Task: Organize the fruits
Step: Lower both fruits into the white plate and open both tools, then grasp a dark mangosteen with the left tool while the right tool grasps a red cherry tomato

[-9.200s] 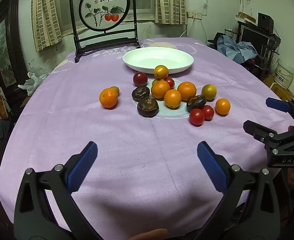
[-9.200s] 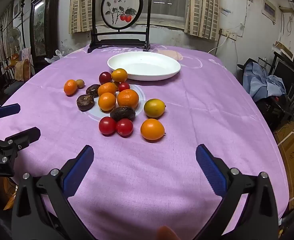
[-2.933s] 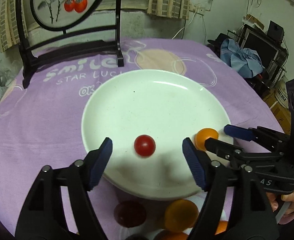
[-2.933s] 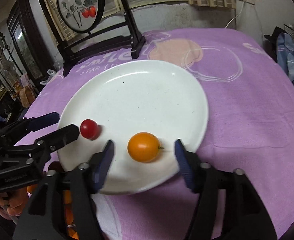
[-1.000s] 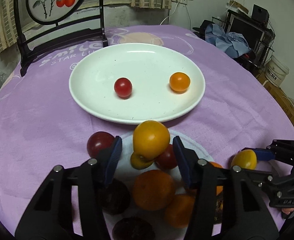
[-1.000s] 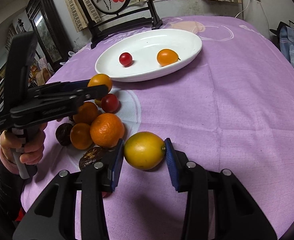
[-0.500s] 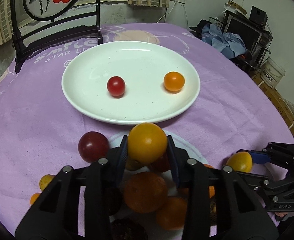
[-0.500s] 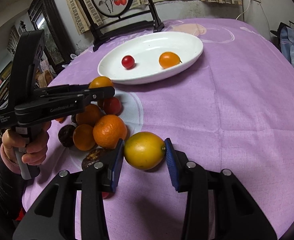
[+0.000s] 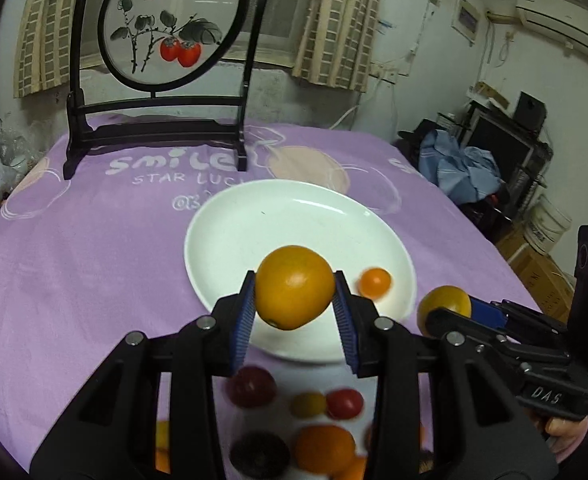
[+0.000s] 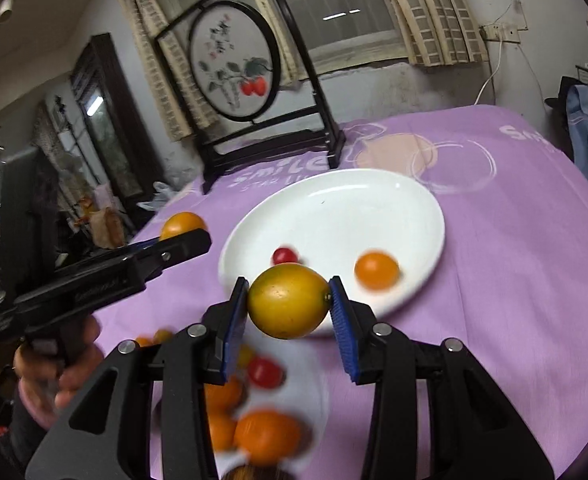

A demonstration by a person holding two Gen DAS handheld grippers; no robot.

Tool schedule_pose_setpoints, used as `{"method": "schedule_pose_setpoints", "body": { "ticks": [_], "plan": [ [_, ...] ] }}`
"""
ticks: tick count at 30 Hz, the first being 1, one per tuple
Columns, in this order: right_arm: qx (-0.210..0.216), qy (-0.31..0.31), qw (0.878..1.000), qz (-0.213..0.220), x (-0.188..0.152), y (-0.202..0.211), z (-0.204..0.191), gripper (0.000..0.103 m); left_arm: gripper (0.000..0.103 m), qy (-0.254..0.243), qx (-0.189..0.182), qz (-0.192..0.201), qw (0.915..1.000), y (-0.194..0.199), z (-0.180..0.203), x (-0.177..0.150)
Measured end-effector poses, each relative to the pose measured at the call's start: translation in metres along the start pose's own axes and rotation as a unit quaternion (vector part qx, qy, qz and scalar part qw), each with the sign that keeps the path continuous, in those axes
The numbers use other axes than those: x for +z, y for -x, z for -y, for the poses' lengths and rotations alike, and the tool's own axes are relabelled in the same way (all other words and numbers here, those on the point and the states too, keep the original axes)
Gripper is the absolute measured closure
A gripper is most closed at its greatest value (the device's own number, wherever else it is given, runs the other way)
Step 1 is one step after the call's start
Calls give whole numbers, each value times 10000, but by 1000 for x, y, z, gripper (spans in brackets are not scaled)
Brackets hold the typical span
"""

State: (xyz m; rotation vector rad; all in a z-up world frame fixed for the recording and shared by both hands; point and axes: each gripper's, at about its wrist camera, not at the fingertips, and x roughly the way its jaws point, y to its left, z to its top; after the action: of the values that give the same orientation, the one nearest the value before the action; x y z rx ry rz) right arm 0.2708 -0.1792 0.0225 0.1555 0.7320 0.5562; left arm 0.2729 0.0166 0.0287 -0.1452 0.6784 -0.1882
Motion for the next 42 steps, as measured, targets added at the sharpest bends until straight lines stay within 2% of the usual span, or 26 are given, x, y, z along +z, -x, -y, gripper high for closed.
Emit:
{"method": "schedule_pose_setpoints", "body": {
  "ticks": [6,11,13,14,15,16,18,20,23,26,31,33,37,42],
  "plan": [
    [-343,202,9969,-683,8,-56,-1,62,65,252,353,-584,9974,-54,-19,6],
    [-420,359,9945,-887,7,-74,0,62,64,278,480,-916,9942,-76,-26,3],
    [-349,280,9946,-935,8,-72,2,59,51,279,516,-959,9937,-76,-25,3],
    [-276,233,9951,-920,9,-69,2,59,40,296,530,-907,9940,-73,-24,5],
    [-202,177,9958,-870,10,-63,2,56,34,314,545,-791,9949,-66,-24,7],
    [-132,123,9966,-809,11,-57,2,52,31,322,543,-704,9955,-59,-23,9],
    [-17,76,9977,-675,10,-42,1,40,16,343,508,-515,9968,-41,-22,15],
    [82,138,9982,-586,7,-27,-2,39,11,392,536,-284,9974,-19,-24,16],
    [187,220,9981,-536,-1,-13,-5,39,5,464,535,-139,9974,5,-32,11],
    [264,111,9981,-546,-18,2,-4,39,3,572,719,-35,9958,27,-43,-5],
    [413,-161,9961,-766,-41,15,-3,39,2,790,1238,-145,9891,37,-55,-38],
    [422,-65,9962,-762,-49,23,-7,39,2,734,1193,-338,9896,38,-55,-48],
    [236,194,9976,-623,-73,41,-16,39,2,638,1055,-346,9918,50,-52,-60],
    [273,134,9966,-770,-104,62,-22,39,2,312,976,-425,9938,57,-44,-77]
  ]
}}
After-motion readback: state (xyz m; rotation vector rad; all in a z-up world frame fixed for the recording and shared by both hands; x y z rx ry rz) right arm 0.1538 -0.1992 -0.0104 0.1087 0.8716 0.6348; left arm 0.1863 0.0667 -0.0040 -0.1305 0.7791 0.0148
